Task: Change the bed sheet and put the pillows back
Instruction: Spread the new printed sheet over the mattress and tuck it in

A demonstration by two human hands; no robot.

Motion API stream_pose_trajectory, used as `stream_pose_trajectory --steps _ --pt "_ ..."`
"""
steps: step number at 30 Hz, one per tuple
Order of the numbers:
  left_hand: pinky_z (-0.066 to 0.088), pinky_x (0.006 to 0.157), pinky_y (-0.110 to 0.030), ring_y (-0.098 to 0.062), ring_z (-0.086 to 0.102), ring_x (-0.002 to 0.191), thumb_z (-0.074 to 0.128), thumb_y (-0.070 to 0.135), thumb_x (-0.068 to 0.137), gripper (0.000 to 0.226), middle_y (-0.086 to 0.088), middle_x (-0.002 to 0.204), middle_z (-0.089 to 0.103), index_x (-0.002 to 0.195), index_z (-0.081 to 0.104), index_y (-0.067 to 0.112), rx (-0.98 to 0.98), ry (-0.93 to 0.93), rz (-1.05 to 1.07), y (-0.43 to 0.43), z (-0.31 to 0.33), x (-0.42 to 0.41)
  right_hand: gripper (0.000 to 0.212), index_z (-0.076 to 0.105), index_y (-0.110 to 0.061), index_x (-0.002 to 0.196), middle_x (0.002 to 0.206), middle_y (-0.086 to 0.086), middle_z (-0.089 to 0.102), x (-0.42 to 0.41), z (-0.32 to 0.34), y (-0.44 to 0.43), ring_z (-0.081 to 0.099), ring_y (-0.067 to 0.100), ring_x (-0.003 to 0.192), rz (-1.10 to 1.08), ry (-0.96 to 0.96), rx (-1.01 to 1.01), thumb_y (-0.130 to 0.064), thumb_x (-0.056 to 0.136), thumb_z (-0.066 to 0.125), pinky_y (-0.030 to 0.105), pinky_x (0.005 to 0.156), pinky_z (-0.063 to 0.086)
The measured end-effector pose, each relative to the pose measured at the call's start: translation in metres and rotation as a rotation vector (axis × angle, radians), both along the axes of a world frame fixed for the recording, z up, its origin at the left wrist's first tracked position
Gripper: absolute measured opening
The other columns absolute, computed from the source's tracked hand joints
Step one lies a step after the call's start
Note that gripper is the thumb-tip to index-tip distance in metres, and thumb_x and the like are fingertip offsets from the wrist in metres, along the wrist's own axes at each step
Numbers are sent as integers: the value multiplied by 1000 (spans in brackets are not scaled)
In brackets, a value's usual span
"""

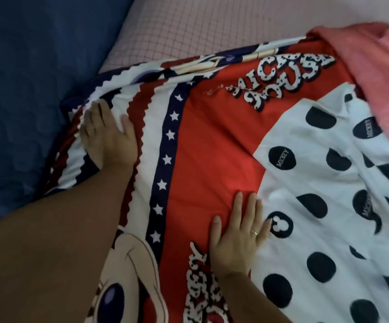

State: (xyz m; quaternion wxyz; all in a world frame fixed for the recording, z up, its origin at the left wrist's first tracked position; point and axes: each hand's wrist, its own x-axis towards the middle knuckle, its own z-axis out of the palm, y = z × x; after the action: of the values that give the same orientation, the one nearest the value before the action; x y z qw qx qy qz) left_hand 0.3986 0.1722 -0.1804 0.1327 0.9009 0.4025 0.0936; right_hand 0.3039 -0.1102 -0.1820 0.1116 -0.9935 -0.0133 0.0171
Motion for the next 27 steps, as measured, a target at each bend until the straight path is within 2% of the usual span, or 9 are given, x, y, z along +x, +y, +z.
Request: stream_pose_trajectory --steps 5,8,11,14,19,24,27 --pt "0 121 -48 -27 1 150 8 58 98 72 -12 163 0 156 -1 15 -47 127 -105 -10 12 -17 67 20 -19 153 160 11 16 2 -5 -2 6 28 149 -7 -8 -24 -52 94 23 54 118 2" --pt "-5 120 -49 -26 -7 150 4 65 94 78 -10 163 -8 155 -6 17 -70 247 -216 -43 26 -63 67 20 -19 153 160 11 17 1 -5 -3 7 28 148 -15 -18 -23 -52 95 23 54 118 1" --pt "-1 120 -49 -27 1 150 2 69 91 83 -10 163 4 156 7 16 -71 240 -358 -101 35 -142 68 17 -20 154 160 10 14 -1 -5 -1 5 28 148 -18 -16 -25 -53 95 21 53 119 -2" --pt "6 120 -53 -30 7 150 11 69 94 83 -12 162 12 155 19 14 -28 215 -495 -161 28 -239 68 15 -22 154 161 9 11 -1 -3 -2 3 27 149 -14 -6 -42 -54 95 18 52 119 -3" --pt "7 117 -60 -31 6 150 23 68 93 79 -8 163 12 154 23 18 -16 263 -467 -217 10 -368 70 10 -21 155 162 9 6 -4 -1 -4 1 27 149 14 1 -62 -55 94 13 53 118 -3" --pt "4 117 -61 -30 -4 150 22 67 95 77 -6 164 1 156 14 21 12 269 -444 -213 -3 -375 76 -3 -21 155 162 8 -5 -33 7 -25 -8 26 149 186 112 -144 -64 92 2 55 118 -4" --pt "4 117 -61 -32 0 150 23 67 94 78 -8 163 7 155 19 20 17 251 -451 -212 -3 -374 74 -9 -25 154 162 4 -10 -97 13 -53 -12 26 148 310 190 -198 -65 92 1 58 116 -6"
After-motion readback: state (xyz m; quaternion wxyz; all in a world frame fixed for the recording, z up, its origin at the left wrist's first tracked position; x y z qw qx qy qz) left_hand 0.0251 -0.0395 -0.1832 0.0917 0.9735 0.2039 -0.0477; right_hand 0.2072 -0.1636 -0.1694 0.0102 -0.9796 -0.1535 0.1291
